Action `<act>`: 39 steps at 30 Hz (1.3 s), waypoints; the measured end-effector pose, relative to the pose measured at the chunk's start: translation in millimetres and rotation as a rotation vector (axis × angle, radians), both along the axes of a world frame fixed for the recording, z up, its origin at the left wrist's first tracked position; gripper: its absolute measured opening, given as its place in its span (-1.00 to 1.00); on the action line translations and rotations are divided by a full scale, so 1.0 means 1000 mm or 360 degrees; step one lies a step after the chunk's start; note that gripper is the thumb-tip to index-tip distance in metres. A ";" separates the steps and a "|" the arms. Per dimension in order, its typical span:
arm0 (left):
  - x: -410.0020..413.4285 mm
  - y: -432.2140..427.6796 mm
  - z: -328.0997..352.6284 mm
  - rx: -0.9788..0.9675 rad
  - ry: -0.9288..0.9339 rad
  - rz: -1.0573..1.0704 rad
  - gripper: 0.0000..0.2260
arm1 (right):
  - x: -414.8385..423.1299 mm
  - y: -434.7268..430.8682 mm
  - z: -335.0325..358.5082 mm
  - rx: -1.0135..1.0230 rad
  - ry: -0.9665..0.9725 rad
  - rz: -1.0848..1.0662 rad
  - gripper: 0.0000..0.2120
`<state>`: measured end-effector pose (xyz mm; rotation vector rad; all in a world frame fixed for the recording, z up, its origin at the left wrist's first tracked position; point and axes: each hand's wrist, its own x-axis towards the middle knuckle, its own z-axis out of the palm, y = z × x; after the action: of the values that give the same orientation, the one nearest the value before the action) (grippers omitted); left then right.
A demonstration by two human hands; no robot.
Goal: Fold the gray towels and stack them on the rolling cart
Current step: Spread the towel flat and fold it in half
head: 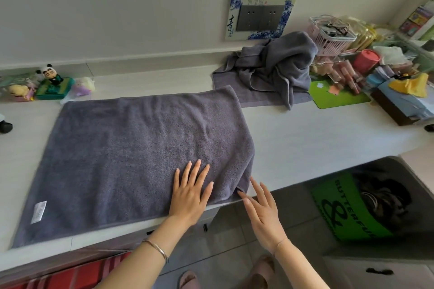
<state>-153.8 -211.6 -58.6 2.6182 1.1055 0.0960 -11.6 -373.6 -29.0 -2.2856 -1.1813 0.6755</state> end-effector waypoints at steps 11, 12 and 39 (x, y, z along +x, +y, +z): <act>0.000 -0.001 -0.001 0.0038 0.0035 0.0004 -0.46 | -0.011 -0.016 -0.005 0.0240 -0.0220 -0.0295 -0.51; 0.000 -0.001 0.000 0.0037 0.0034 -0.0001 -0.46 | -0.013 -0.012 -0.004 0.0326 -0.0210 -0.0303 -0.56; -0.007 0.078 0.008 -0.0032 0.0283 0.0239 -0.54 | 0.059 0.076 -0.022 -0.0296 -0.0556 -0.0029 -0.41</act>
<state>-160.5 -133.5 -50.5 2.5629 1.3545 -0.1177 47.0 -297.4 -50.7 -2.6463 -1.2946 0.4021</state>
